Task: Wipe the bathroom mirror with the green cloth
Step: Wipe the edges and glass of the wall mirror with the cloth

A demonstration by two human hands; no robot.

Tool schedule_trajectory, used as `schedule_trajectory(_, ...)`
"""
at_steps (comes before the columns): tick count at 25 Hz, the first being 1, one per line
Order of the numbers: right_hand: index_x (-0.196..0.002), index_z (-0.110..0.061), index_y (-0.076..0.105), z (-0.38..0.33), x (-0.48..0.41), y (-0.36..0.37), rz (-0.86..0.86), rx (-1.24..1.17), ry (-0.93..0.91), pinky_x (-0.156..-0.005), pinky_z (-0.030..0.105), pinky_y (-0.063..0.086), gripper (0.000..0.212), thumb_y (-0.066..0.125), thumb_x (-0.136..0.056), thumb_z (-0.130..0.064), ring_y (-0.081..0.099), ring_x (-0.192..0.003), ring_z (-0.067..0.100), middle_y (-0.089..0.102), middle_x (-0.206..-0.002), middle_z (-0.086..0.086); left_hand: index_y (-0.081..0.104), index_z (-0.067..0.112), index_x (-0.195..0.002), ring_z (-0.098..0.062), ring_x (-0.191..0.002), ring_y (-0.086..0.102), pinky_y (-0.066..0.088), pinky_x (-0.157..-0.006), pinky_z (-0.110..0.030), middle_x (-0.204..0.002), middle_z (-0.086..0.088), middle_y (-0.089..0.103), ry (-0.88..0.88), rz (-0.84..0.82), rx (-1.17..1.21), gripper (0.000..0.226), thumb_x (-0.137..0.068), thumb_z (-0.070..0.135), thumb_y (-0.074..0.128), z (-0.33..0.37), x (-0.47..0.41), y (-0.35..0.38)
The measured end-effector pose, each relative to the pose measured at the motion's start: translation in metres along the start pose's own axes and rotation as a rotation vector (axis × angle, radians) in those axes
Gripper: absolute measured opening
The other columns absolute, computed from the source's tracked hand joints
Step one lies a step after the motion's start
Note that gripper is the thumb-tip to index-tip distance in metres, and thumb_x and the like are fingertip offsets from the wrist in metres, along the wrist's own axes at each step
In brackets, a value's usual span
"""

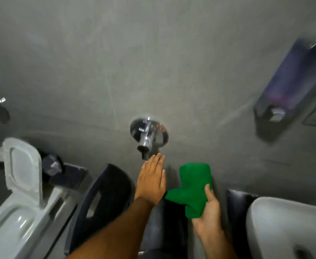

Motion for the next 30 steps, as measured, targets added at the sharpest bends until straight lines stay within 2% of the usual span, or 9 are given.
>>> schedule_trajectory(4,-0.117,-0.017,0.087,-0.12,0.082,0.071,-0.152,-0.168,-0.16,-0.099,0.054,0.061,0.05,0.053,-0.103,-0.05,0.084,-0.105,0.035,0.082,-0.128,0.016,0.056,0.011,-0.168,-0.032,-0.163,0.052,0.029,-0.138,-0.05,-0.177,-0.01,0.052,0.353,0.323,-0.046,0.059,-0.111,0.023,0.053,0.091,-0.06,-0.115)
schedule_trajectory(7,-0.13,-0.014,0.081,-0.185,0.116,0.104,-0.169,-0.228,-0.298,-0.111,0.05,0.055,0.059,0.06,-0.09,-0.053,0.081,-0.106,0.036,0.081,-0.13,0.017,0.056,0.012,-0.168,-0.037,-0.163,0.052,0.027,-0.137,-0.053,-0.178,-0.014,0.05,0.509,0.514,-0.018,0.06,-0.109,0.024,0.048,0.175,-0.106,-0.179)
schedule_trajectory(11,-0.13,-0.014,0.08,-0.254,0.114,0.117,-0.123,-0.21,-0.472,-0.088,0.05,0.061,0.042,0.063,-0.097,-0.035,0.085,-0.097,0.033,0.084,-0.123,0.015,0.047,0.015,-0.174,-0.035,-0.171,0.036,0.02,-0.141,-0.058,-0.185,-0.016,0.037,0.574,0.726,0.103,0.064,-0.112,0.031,0.042,0.303,-0.16,-0.255)
schedule_trajectory(14,-0.14,-0.039,0.071,-0.318,0.102,0.107,-0.024,-0.172,-0.81,-0.089,0.042,0.067,0.037,0.059,-0.107,-0.028,0.078,-0.122,0.025,0.08,-0.135,-0.002,0.031,0.018,-0.181,-0.033,-0.178,0.018,0.006,-0.144,-0.054,-0.191,-0.014,0.02,0.612,0.767,0.093,0.07,-0.115,0.042,0.036,0.387,-0.204,-0.299)
schedule_trajectory(17,-0.145,-0.073,0.048,-0.376,0.079,0.115,0.026,0.162,-1.133,-0.13,0.044,0.041,0.054,0.058,-0.103,-0.039,0.046,-0.158,0.011,0.047,-0.169,-0.022,0.013,0.021,-0.184,-0.033,-0.18,0.005,0.001,-0.144,-0.056,-0.193,-0.012,0.006,0.604,0.796,-0.064,0.076,-0.117,0.052,0.029,0.439,-0.244,-0.328)
schedule_trajectory(20,-0.169,-0.051,0.011,-0.415,0.017,0.131,0.108,0.928,-1.436,-0.141,0.055,0.008,0.069,0.044,-0.109,-0.044,0.005,-0.173,0.012,0.005,-0.183,-0.02,0.01,0.022,-0.185,-0.037,-0.179,0.009,0.008,-0.143,-0.063,-0.193,-0.013,0.008,0.6,0.925,-0.198,0.077,-0.118,0.056,0.027,0.453,-0.266,-0.329)
schedule_trajectory(22,-0.172,-0.039,-0.001,-0.432,-0.019,0.133,0.375,1.422,-1.607,-0.139,0.055,-0.009,0.075,0.038,-0.111,-0.054,-0.01,-0.173,0.023,-0.009,-0.184,-0.011,0.012,0.022,-0.184,-0.038,-0.178,0.013,0.013,-0.142,-0.064,-0.193,-0.013,0.012,0.604,1.002,-0.224,0.076,-0.118,0.056,0.03,0.452,-0.27,-0.321)
schedule_trajectory(26,-0.175,-0.035,0.006,-0.439,-0.059,0.11,0.576,1.507,-1.863,-0.139,0.051,-0.008,0.077,0.032,-0.11,-0.067,-0.004,-0.173,0.03,-0.004,-0.186,-0.002,0.014,0.022,-0.184,-0.039,-0.177,0.017,0.015,-0.141,-0.064,-0.192,-0.013,0.015,0.587,1.073,-0.23,0.076,-0.118,0.055,0.03,0.451,-0.274,-0.319)
schedule_trajectory(30,-0.173,-0.028,0.022,-0.407,-0.095,0.049,0.637,1.613,-1.855,-0.14,0.052,-0.001,0.072,0.029,-0.112,-0.065,-0.006,-0.173,0.032,-0.004,-0.186,0.001,0.011,0.023,-0.184,-0.038,-0.178,0.014,0.014,-0.142,-0.064,-0.193,-0.013,0.011,0.596,1.087,-0.236,0.077,-0.118,0.055,0.031,0.451,-0.276,-0.316)
Point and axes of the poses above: each hand's wrist, its own x-axis away from the middle knuckle, its own y-axis out of the palm, z = x × y, the point moved 5 cm from there along -x, towards the middle knuckle
